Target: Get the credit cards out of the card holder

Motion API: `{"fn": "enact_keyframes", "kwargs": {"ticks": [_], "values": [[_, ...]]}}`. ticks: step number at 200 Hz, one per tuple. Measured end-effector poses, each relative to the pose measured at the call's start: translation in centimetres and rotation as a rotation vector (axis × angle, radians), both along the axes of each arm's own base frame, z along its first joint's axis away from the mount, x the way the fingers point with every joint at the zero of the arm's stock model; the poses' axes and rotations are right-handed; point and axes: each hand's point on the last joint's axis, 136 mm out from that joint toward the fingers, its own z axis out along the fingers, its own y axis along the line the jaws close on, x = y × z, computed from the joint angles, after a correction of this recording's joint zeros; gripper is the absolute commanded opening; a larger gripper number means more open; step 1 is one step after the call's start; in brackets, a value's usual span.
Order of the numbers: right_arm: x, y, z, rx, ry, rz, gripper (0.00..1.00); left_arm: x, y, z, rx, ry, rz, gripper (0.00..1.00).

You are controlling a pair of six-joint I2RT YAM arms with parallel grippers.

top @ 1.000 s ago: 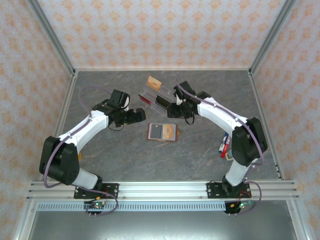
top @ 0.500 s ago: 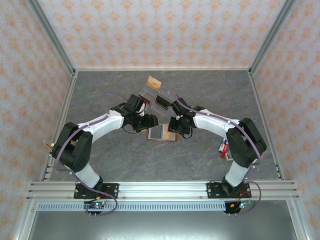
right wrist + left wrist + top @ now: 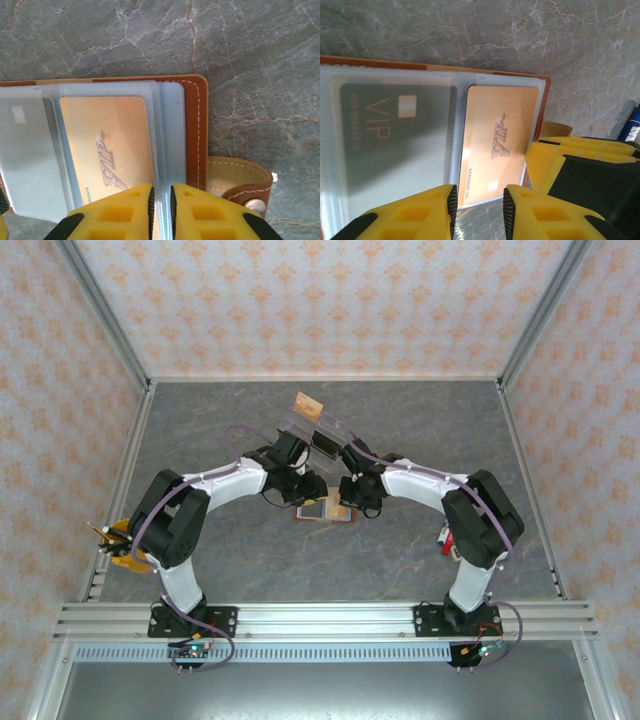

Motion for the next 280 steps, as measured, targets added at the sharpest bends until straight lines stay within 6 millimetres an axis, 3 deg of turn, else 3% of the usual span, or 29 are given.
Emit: {"fn": "enact_keyframes", "kwargs": {"ticks": [58,158,210,280], "values": [[-0.1,-0.1,-1.0,-0.02,0.017,0.01,0.09,0.2,-0.1,-1.7,0.019,0.036,0.004,0.27],[0.3,0.2,-1.1,-0.018,0.016,0.011,0.05,0.2,-0.8,-3.2,0.003,0.076,-0.012,0.27],[0.3,0.3,-1.1,-0.005,0.026,0.011,0.04,0.4,-1.3,-2.9,-0.035,0.069,-0.022,0.26],[0.4,0.4,-1.2,0.002,0.029,0.011,0.03,1.4,-1.3,-2.4,-0.211,0.051,-0.011,0.24]]}}
